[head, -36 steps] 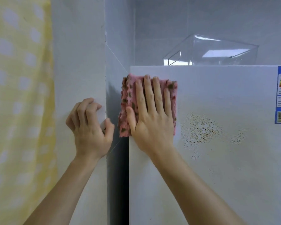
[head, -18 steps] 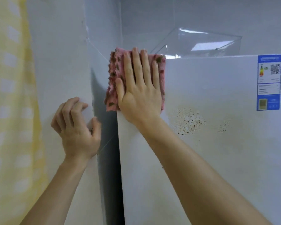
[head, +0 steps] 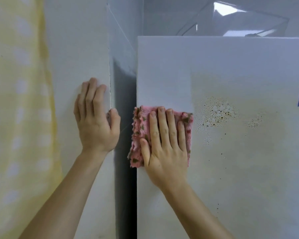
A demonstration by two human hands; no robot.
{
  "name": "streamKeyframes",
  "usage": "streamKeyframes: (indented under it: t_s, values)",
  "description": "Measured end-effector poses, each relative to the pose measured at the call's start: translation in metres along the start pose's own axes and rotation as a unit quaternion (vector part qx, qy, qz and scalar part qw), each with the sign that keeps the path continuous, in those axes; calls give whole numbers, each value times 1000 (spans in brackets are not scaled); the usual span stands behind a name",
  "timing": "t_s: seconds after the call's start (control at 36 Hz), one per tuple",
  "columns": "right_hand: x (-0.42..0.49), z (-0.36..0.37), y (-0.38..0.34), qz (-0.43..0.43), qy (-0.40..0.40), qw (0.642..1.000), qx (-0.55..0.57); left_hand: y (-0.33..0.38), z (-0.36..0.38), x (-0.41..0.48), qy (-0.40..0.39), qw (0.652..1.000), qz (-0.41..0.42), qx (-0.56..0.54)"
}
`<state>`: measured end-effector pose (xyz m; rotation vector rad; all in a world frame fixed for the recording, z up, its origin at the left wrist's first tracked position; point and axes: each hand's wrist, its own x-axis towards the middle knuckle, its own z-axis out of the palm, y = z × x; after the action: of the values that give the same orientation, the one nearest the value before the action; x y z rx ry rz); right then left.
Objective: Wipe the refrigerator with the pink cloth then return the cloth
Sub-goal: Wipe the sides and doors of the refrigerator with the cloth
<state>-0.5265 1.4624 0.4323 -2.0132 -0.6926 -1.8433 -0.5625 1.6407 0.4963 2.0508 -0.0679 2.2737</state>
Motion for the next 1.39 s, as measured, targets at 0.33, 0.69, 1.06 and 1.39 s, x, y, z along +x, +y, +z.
streamKeyframes:
  t_s: [0.33,0.69,1.06,1.39]
  values:
    - [83,-4,-6,18,56,998,13,-4,-1,-2,3,1000,-3,5]
    - [16,4,-14,18,23,999,26,-1,1,-8,-6,1000,-1,10]
    - [-46,3,-19,23,-32,999,28,-5,-2,-10,-14,1000,4,14]
    - [118,-3,-9,45,66,996,30,2,-4,7,-3,999,-10,33]
